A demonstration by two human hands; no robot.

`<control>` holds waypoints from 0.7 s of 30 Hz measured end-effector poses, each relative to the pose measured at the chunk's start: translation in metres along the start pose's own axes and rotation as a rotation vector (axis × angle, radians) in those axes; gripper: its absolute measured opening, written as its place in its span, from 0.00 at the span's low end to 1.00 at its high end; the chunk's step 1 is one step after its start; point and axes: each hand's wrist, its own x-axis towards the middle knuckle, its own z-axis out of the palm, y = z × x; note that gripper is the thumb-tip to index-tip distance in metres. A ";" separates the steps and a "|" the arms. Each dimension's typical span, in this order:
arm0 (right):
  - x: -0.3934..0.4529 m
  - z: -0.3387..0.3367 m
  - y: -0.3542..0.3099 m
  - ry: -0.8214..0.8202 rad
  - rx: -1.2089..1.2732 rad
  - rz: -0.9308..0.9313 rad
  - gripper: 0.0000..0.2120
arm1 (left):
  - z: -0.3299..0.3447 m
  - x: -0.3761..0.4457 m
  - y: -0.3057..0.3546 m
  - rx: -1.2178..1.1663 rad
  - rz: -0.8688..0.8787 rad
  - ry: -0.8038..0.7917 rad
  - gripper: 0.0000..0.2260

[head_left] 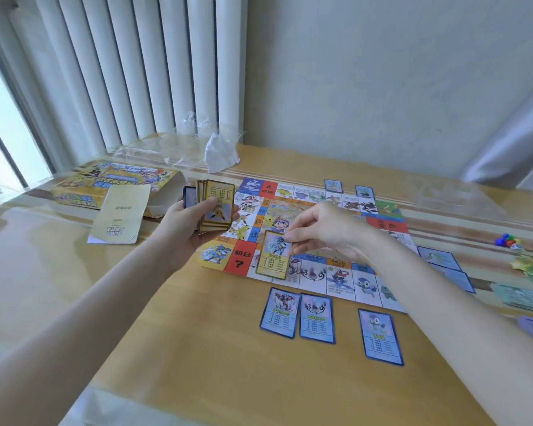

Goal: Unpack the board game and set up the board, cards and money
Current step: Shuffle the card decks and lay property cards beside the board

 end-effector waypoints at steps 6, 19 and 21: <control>0.014 0.014 -0.007 -0.029 -0.030 -0.029 0.02 | -0.015 0.002 -0.004 -0.013 -0.003 0.003 0.14; 0.079 0.091 -0.022 0.009 -0.103 -0.109 0.05 | -0.055 0.008 0.014 -0.017 0.081 0.127 0.05; 0.092 0.107 -0.023 0.012 -0.118 -0.100 0.05 | -0.068 0.008 0.016 -0.028 0.071 0.167 0.04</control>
